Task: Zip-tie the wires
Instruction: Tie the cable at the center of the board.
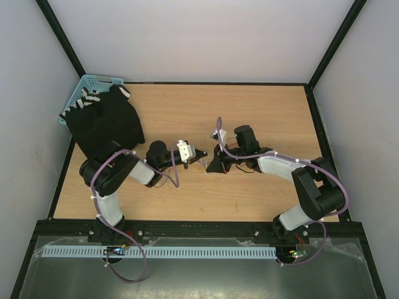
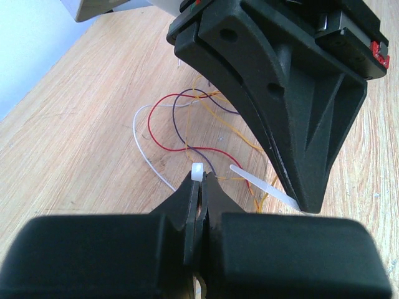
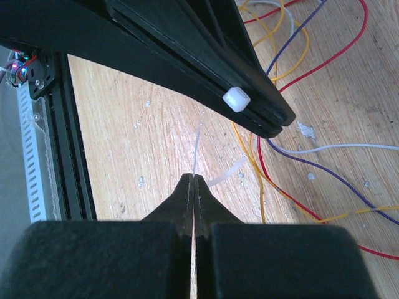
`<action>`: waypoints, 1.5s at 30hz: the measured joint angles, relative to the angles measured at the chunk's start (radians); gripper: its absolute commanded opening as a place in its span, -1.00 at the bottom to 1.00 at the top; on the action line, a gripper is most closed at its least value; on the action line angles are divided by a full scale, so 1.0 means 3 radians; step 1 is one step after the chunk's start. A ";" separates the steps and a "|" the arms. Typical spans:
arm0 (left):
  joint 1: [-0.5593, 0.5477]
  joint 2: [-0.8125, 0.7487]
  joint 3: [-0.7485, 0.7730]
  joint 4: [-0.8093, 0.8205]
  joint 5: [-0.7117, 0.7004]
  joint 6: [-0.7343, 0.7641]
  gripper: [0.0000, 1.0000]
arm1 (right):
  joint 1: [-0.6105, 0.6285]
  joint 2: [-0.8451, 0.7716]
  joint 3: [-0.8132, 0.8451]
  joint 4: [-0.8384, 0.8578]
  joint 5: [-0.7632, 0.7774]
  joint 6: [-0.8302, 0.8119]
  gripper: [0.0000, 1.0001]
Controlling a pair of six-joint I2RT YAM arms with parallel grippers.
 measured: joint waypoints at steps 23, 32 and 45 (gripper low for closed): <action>-0.0009 0.0000 0.0000 0.0025 0.0000 0.0020 -1.00 | -0.0031 0.0090 0.0071 -0.0058 -0.0062 -0.0033 -1.00; -0.0020 0.0000 0.0000 0.0047 0.0000 0.0069 -1.00 | -0.0036 0.0113 0.0092 -0.0060 -0.0066 -0.0033 -1.00; -0.0046 0.0001 -0.0011 0.0088 -0.0001 0.0137 -1.00 | -0.0078 0.0114 0.0117 -0.0081 -0.0098 -0.0033 -1.00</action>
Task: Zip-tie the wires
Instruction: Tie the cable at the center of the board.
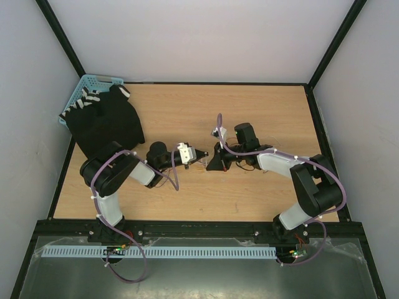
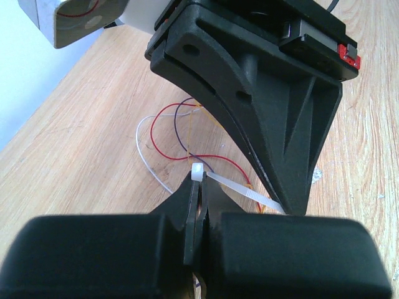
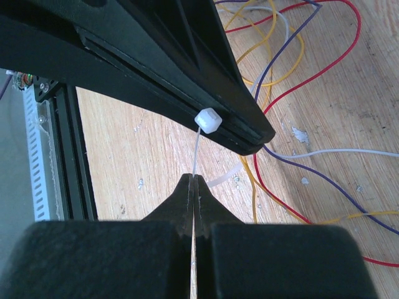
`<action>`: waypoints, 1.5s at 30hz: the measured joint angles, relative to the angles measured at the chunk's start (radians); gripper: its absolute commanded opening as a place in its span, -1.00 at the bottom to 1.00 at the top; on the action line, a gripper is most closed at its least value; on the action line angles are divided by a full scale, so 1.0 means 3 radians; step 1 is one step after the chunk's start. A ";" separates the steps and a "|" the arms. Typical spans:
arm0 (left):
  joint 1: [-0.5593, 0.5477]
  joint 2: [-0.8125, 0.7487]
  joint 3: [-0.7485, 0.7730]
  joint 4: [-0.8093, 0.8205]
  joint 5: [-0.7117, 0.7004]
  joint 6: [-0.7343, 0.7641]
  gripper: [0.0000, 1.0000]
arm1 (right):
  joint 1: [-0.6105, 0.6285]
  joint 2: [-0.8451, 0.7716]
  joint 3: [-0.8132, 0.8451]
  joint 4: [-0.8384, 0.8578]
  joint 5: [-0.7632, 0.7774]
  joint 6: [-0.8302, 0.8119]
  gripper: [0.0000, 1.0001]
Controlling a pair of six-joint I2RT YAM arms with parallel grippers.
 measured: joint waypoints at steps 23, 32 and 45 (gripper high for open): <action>-0.0022 0.0006 -0.0009 0.0010 -0.0013 0.0099 -1.00 | -0.0062 0.0020 0.0018 -0.0055 -0.0055 0.0003 -1.00; -0.0037 0.0018 -0.0009 0.0011 -0.0023 0.0137 -1.00 | -0.0062 0.0064 0.0055 -0.0114 -0.0089 -0.0003 -1.00; -0.0052 0.0023 -0.0010 0.0010 -0.0058 0.0167 -1.00 | -0.0062 0.0067 0.0061 -0.0178 -0.0114 -0.0028 -1.00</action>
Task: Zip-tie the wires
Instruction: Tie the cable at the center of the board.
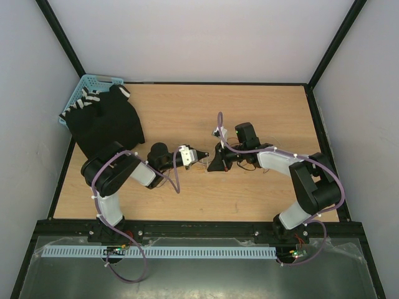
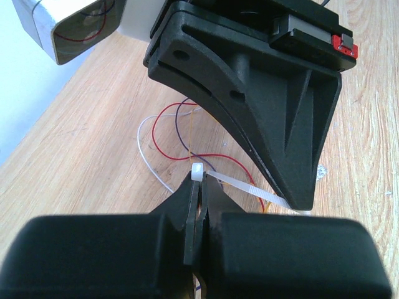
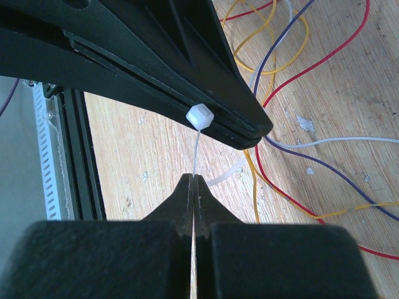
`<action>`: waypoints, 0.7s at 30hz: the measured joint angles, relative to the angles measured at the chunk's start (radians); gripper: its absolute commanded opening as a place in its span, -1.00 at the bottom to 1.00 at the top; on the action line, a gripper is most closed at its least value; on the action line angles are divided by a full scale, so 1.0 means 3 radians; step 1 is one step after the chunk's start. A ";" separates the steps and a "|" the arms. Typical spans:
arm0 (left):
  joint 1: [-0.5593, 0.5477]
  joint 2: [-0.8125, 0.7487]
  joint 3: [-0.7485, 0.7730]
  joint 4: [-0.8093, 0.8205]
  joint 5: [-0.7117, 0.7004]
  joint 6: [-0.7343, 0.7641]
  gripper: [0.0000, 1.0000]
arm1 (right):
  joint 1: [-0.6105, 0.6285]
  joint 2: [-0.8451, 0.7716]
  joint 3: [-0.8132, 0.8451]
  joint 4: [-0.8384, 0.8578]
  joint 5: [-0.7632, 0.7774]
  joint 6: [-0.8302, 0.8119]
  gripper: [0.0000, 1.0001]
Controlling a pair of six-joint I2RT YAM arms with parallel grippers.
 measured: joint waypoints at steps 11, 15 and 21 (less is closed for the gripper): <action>-0.0028 0.0014 0.0000 0.0001 0.0000 0.0045 -1.00 | 0.0000 0.0000 0.0006 -0.0005 0.0000 0.0001 -1.00; -0.0031 0.0019 0.0000 0.0001 0.0000 0.0058 -1.00 | 0.0000 0.0000 0.0006 -0.0006 0.0001 0.0003 -1.00; -0.0033 0.0019 0.0000 0.0004 -0.0001 0.0104 -1.00 | 0.0000 0.0000 0.0023 -0.0008 -0.0003 0.0043 -1.00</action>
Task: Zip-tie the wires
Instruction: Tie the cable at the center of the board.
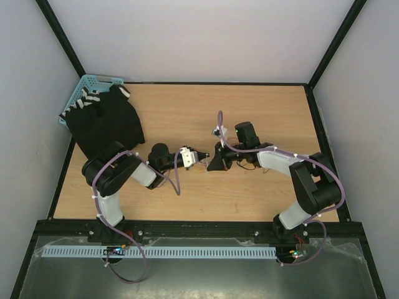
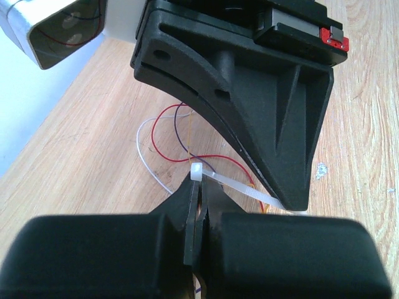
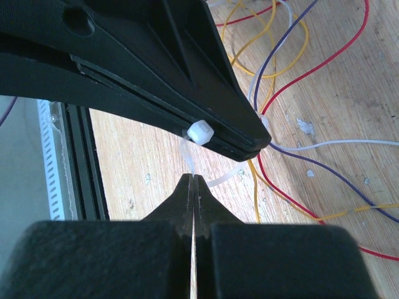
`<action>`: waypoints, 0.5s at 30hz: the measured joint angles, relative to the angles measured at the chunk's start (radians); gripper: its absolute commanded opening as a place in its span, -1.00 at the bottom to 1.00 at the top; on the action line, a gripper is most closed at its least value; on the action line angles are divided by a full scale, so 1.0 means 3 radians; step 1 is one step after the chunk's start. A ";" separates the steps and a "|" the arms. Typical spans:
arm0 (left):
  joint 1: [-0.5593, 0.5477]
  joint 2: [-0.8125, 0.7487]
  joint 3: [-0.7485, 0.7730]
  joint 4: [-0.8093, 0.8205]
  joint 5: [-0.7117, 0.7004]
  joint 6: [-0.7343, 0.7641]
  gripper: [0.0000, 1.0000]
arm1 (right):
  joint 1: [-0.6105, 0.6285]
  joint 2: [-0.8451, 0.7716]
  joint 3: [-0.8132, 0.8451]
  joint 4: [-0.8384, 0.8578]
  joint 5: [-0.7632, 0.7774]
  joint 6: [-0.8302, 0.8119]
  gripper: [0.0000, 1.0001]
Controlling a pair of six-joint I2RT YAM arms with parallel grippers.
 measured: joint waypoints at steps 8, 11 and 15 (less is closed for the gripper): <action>-0.0023 0.0009 -0.0024 0.0003 -0.0014 0.0065 -1.00 | -0.0019 0.0000 0.0052 0.0006 -0.0019 0.0078 -1.00; -0.0023 0.0022 -0.0034 0.0000 -0.0024 0.0085 -1.00 | -0.0052 0.0000 0.0052 0.0006 -0.0019 0.0092 -1.00; -0.0023 0.0024 -0.0034 0.0003 -0.0037 0.0085 -1.00 | -0.0086 0.0000 0.0052 0.0006 -0.0028 0.0100 -1.00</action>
